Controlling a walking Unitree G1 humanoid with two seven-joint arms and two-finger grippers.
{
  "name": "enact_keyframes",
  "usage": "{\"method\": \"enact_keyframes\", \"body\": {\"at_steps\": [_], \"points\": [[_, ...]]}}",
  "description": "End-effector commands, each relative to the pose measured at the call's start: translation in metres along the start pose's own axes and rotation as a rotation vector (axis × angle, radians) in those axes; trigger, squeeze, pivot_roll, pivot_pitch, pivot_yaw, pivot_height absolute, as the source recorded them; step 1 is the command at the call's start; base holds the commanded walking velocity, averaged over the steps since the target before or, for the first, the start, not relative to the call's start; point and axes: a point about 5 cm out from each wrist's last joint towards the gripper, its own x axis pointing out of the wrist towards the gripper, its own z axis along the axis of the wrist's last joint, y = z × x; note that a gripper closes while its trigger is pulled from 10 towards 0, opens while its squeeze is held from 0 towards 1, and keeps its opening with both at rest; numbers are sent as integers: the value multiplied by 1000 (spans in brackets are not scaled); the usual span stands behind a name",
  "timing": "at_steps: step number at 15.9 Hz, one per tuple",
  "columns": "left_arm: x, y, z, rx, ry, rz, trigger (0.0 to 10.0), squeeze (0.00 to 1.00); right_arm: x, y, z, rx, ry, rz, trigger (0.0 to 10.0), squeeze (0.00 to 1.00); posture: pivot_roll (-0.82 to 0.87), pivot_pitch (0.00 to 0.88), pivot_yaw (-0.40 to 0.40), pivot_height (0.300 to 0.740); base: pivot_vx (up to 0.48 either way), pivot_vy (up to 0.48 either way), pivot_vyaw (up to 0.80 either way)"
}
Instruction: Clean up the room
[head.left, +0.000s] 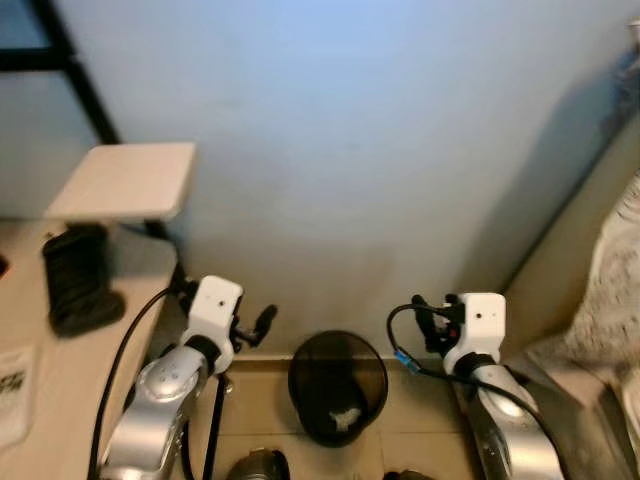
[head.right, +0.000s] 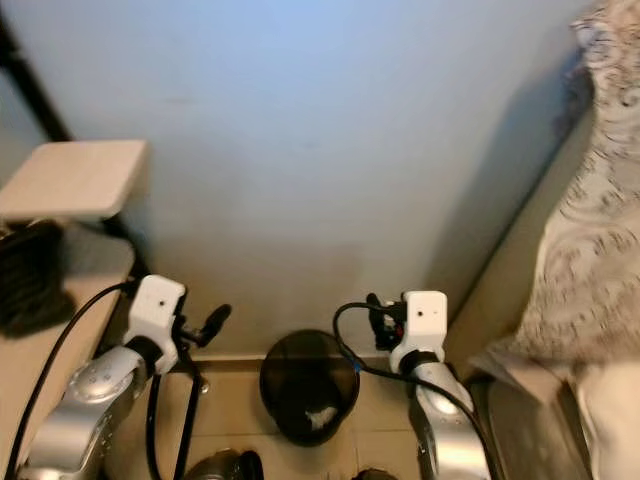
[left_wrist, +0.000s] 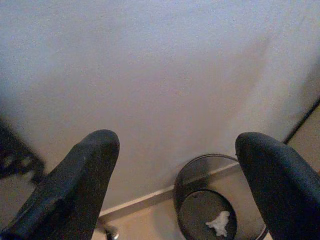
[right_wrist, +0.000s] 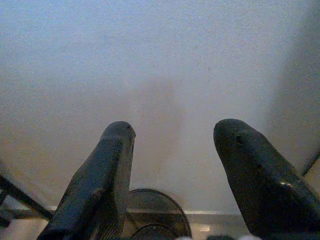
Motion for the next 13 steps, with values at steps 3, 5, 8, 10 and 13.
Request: {"method": "enact_keyframes", "body": {"at_steps": [3,5,8,10,13], "points": [[-1,2,4,-17,-25,29,10000,0,1,3,6,-21,4,8,10000,0,-48,0,54,740,-340,0,0],[1,3,6,-21,-38,45,10000,0,0,-1,6,-11,16,-23,10000,0,-48,0,51,740,-341,0,0],[1,2,5,-29,-36,51,10000,0,1,-4,10,-44,-12,-45,10000,0,-56,0,51,740,-337,0,0],[2,1,6,-30,-44,49,10000,0,1,-6,13,-54,-18,-51,10000,0,-57,0,49,740,-341,0,0],[4,1,8,-27,-64,47,10000,0,0,-7,13,-48,-18,-57,10000,0,-65,0,56,740,-334,0,0]]}}
